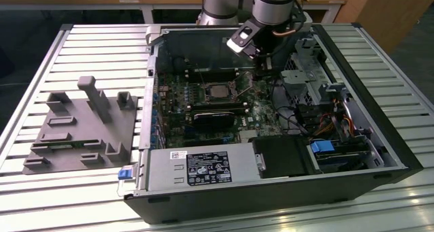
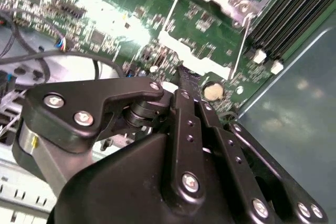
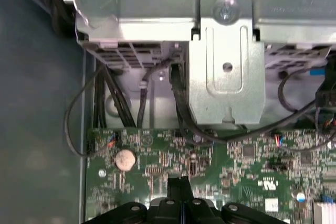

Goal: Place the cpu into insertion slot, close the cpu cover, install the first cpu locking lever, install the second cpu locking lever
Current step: 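Close the cpu cover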

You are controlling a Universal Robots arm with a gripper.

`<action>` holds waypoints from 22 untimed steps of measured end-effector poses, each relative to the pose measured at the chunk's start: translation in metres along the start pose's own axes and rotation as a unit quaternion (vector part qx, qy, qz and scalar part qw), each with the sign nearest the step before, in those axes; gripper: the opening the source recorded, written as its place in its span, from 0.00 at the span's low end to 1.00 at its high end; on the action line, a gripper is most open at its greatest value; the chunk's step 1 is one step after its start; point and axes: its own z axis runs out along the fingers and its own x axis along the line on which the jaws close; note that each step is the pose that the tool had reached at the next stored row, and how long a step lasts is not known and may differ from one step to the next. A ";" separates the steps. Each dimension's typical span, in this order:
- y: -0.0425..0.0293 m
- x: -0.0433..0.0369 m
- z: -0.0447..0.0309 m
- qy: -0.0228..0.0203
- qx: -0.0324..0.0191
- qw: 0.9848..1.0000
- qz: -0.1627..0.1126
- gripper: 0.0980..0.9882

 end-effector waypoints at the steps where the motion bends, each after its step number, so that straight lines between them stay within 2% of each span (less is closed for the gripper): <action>1: 0.0002 0.0000 0.0002 0.000 0.007 1.000 0.000 0.00; 3: 0.0005 0.0000 0.0004 0.000 0.024 1.000 0.000 0.00; 5: 0.0008 0.0000 0.0007 -0.001 0.038 0.999 0.000 0.00; 6: 0.0009 0.0000 0.0007 -0.001 0.044 0.999 0.000 0.00; 7: 0.0009 0.0000 0.0007 -0.001 0.046 0.999 0.000 0.00; 14: 0.0001 0.0000 0.0008 -0.001 0.046 0.999 0.000 0.00; 17: -0.0046 -0.0001 0.0005 -0.001 0.046 0.999 0.000 0.00; 22: -0.0173 -0.0001 -0.0001 -0.001 0.043 0.999 0.000 0.00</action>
